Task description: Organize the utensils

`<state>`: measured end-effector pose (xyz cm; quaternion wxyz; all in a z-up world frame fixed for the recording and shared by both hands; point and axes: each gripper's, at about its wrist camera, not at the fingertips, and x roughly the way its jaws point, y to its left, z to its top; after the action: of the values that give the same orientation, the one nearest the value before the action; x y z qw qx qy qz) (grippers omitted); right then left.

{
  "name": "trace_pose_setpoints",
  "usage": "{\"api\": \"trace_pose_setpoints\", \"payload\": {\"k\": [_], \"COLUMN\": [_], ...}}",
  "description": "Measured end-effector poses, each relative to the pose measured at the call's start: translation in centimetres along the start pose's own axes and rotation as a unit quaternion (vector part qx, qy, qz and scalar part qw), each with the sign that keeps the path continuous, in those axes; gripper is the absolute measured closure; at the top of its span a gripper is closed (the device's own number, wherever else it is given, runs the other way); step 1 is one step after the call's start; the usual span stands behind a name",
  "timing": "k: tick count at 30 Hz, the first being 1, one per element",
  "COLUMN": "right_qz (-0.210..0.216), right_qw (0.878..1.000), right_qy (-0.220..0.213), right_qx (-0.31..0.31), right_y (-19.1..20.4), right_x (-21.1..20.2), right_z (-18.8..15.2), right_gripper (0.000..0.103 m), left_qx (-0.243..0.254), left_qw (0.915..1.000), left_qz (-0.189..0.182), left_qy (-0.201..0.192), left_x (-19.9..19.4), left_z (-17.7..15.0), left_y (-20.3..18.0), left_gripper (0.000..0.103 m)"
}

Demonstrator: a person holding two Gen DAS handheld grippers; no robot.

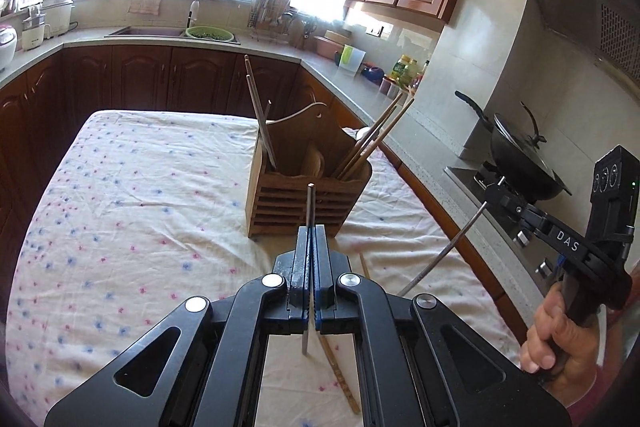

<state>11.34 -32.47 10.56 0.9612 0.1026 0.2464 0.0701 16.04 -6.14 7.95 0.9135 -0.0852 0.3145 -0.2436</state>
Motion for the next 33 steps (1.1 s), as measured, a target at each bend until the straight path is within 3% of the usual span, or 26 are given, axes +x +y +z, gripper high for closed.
{"api": "trace_pose_setpoints", "payload": {"k": [9,13,15,18,19,20,29,31,33], "right_qz": [0.003,0.003,0.003,-0.002,-0.006,-0.008,-0.028,-0.031,-0.036], "right_qw": [1.000,1.000,1.000,1.000,0.999,0.999,0.999,0.998,0.998], "right_qy": [-0.021,-0.024,-0.025,-0.030,-0.032,-0.033,-0.040,-0.039,-0.040], "right_qx": [-0.006,-0.006,-0.005,-0.003,-0.003,-0.001,0.022,0.029,0.032], "right_y": [0.7,0.7,0.6,0.2,0.1,-0.1,-2.8,-3.5,-4.1], "right_x": [0.0,0.0,-0.1,-0.5,-0.7,-0.9,-2.2,-2.4,-2.7], "right_z": [1.4,1.3,1.2,1.3,1.3,1.3,1.1,1.0,0.9], "right_gripper": [0.099,0.099,0.099,0.099,0.099,0.099,0.099,0.099,0.099], "left_qx": [-0.002,-0.021,-0.033,-0.041,-0.046,-0.048,0.014,0.027,0.040], "left_qw": [0.9999,0.9992,0.9978,0.9949,0.9938,0.9927,0.9828,0.9792,0.9739], "left_qz": [0.012,0.022,0.021,0.031,0.031,0.033,0.067,0.074,0.085], "left_qy": [-0.003,0.027,0.053,0.086,0.096,0.106,0.172,0.187,0.207], "left_x": [0.4,2.4,4.1,6.6,7.5,8.4,16.8,18.6,20.3], "left_z": [0.5,-0.1,-0.6,-1.7,-2.1,-2.4,-4.6,-5.2,-6.0], "left_y": [0.7,1.7,2.2,2.5,2.5,2.4,-1.1,-1.6,-1.9], "left_gripper": [0.103,0.103,0.098,0.073,0.058,0.051,0.052,0.059,0.073]}}
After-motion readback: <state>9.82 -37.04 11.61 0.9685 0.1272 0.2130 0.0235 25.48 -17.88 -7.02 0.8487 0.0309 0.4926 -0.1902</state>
